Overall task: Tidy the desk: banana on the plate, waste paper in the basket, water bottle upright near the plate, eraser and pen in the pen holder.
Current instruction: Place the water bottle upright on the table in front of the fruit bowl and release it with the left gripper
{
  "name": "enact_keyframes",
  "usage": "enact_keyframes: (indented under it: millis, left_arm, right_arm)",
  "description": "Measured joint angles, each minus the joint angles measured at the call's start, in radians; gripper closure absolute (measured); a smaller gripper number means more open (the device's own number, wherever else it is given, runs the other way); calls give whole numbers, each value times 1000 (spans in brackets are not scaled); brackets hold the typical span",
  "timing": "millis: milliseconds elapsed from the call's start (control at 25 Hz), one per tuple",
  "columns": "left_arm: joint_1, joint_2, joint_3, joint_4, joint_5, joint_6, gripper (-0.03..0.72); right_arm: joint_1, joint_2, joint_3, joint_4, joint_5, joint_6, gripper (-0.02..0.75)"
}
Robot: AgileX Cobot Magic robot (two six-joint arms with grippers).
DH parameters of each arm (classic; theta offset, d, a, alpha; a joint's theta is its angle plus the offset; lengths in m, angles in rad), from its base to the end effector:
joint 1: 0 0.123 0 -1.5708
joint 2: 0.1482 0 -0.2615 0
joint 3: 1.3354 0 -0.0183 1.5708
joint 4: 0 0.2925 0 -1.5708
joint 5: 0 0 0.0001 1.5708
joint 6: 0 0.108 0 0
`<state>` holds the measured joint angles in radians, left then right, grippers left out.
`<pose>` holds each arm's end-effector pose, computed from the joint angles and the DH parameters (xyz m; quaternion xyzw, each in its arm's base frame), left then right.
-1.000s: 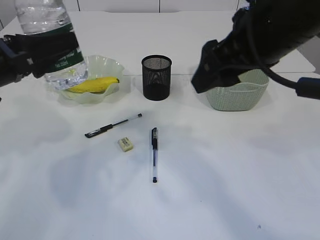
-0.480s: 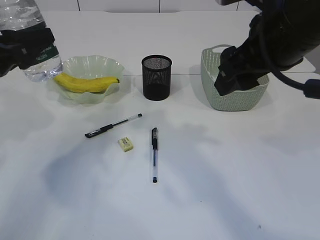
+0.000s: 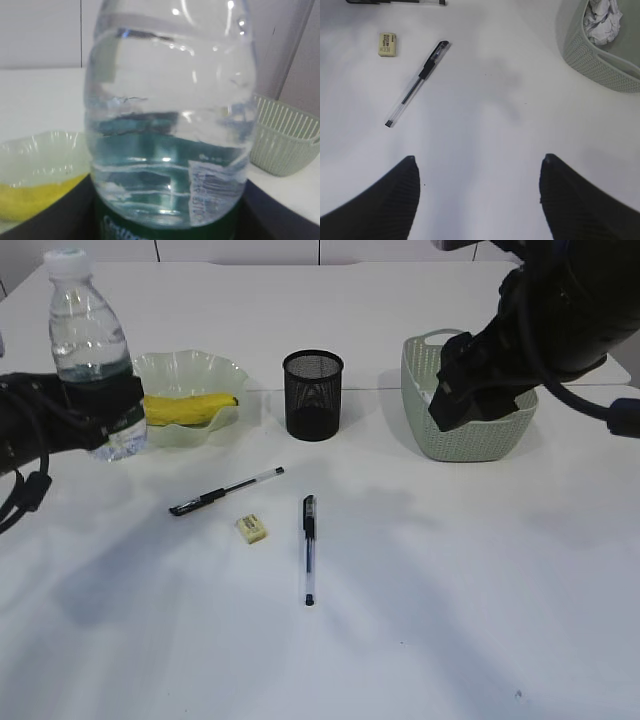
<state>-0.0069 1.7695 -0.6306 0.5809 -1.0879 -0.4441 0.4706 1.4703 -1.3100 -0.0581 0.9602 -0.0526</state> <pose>0.3438 -0.0548 0.1201 0.1241 0.7089 -0.2325 0.6542 0.3239 0.1590 0.2884 -0.2586 0.9284 0.0283 0.2653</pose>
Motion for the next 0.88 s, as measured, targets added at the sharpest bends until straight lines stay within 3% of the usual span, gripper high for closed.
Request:
enact_keyframes:
  millis: [360,880]
  left_arm:
    - [0,175,-10,-88,2,80,270]
    - [0,343,-132,-91,2,98,273]
  right_arm:
    - [0,0,0,-2,0,0,184]
    - [0,0,0,-2,11,0,184]
